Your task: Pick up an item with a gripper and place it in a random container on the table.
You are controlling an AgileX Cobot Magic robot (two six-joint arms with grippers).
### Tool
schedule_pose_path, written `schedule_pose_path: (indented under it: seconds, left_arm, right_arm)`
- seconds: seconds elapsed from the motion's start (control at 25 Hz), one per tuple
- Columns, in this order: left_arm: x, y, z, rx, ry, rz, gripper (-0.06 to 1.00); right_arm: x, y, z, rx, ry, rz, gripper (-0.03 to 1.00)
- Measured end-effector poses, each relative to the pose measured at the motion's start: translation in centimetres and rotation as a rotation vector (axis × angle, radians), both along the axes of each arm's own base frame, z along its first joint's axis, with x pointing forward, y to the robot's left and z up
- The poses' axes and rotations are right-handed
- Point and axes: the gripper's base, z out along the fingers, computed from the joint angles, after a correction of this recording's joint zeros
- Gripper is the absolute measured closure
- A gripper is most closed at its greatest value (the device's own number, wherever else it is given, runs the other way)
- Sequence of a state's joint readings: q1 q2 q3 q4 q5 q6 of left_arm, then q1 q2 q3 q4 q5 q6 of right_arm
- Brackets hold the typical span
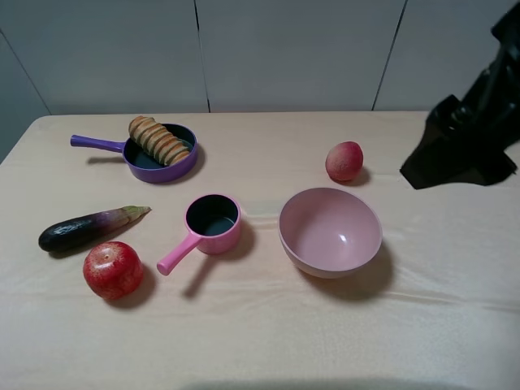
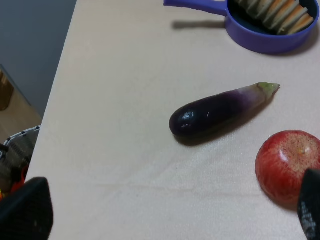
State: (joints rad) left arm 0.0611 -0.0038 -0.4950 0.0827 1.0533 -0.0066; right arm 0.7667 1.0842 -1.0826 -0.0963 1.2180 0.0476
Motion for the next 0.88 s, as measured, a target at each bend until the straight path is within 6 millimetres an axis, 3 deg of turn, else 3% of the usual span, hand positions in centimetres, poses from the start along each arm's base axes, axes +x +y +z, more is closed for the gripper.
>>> schedule_pose_path:
  seconds: [0.32,0.64,0.88]
  left_arm:
    - [0.0,0.0,0.0,0.000,0.000,0.000,-0.05]
    - [0.0,0.0,0.0,0.000,0.000,0.000,-0.05]
    - [0.0,0.0,0.0,0.000,0.000,0.000,-0.05]
  right_arm:
    - [-4.2,-4.0,-1.4,0.064,-0.031,-0.049,0.27]
    - [-8.6,-8.3,-3.5,0.234,-0.163,-0.078,0.27]
    - [-10.8,-10.8,-4.5,0.334,-0.267,-0.188,0.27]
